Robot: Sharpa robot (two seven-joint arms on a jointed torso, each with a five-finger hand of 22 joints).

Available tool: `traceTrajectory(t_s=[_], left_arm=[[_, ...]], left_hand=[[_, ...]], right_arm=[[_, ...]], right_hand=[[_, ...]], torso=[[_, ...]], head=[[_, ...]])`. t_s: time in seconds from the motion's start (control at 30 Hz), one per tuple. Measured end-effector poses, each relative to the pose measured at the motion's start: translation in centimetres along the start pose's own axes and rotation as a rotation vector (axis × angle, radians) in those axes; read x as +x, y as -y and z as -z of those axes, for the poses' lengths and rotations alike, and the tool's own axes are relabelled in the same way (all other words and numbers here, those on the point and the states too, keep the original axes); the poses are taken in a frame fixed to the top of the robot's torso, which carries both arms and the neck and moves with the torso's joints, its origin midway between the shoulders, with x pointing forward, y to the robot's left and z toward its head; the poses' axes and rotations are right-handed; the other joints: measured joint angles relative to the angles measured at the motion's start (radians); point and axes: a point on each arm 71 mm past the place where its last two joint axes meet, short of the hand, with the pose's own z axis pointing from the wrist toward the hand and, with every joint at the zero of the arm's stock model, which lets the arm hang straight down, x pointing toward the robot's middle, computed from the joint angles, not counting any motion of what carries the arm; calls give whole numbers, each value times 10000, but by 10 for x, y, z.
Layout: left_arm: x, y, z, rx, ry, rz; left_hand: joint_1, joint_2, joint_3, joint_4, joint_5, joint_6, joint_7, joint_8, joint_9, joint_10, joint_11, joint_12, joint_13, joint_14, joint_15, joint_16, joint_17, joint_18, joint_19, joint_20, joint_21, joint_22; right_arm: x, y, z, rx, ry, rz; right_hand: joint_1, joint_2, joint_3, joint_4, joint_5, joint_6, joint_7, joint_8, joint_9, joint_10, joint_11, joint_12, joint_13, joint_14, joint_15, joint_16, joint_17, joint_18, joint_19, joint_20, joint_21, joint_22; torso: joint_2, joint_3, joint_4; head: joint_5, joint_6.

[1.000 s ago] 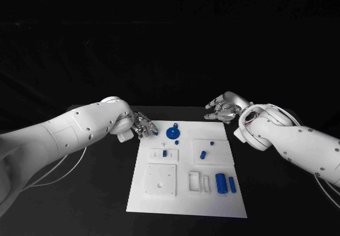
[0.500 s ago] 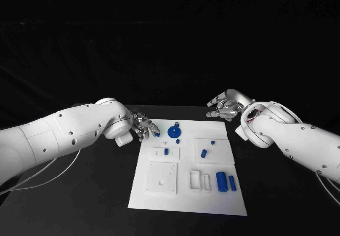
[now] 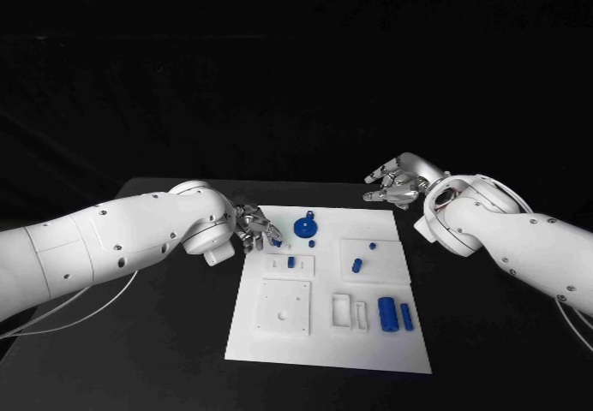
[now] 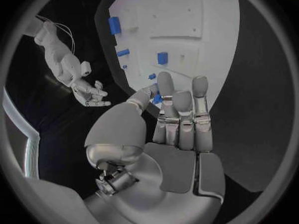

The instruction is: Assemble the parts on the task board

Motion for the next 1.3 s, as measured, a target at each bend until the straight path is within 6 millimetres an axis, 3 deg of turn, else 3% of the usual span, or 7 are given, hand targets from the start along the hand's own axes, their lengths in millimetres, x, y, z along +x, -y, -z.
traceTrajectory(t_s=[0.5, 1.3], left_arm=[[24, -5, 2, -105, 490, -915], [38, -13, 1, -275, 721, -1389]], left_hand=[[-43, -113, 149, 1, 43, 79, -17, -47, 82, 32, 33, 96, 7, 137, -68, -123, 68, 0, 36, -35, 0, -1], [-32, -117, 152, 2, 20, 85, -20, -14, 112, 32, 34, 154, -2, 156, -50, -123, 128, 1, 35, -34, 0, 6]], right_arm=[[-1, 2, 1, 43, 1, -3], [-1, 4, 2, 73, -20, -16]], right_hand=[[0, 0, 0, 0, 0, 0, 0, 0, 0, 0, 0, 0, 0, 0, 0, 0, -1, -1, 0, 0, 0, -1], [0, 0, 0, 0, 47, 0, 0, 0, 0, 0, 0, 0, 1, 0, 0, 0, -2, -1, 0, 0, 0, -3]], torso=[[18, 14, -17], [34, 10, -21]], head=[[25, -23], [41, -65]])
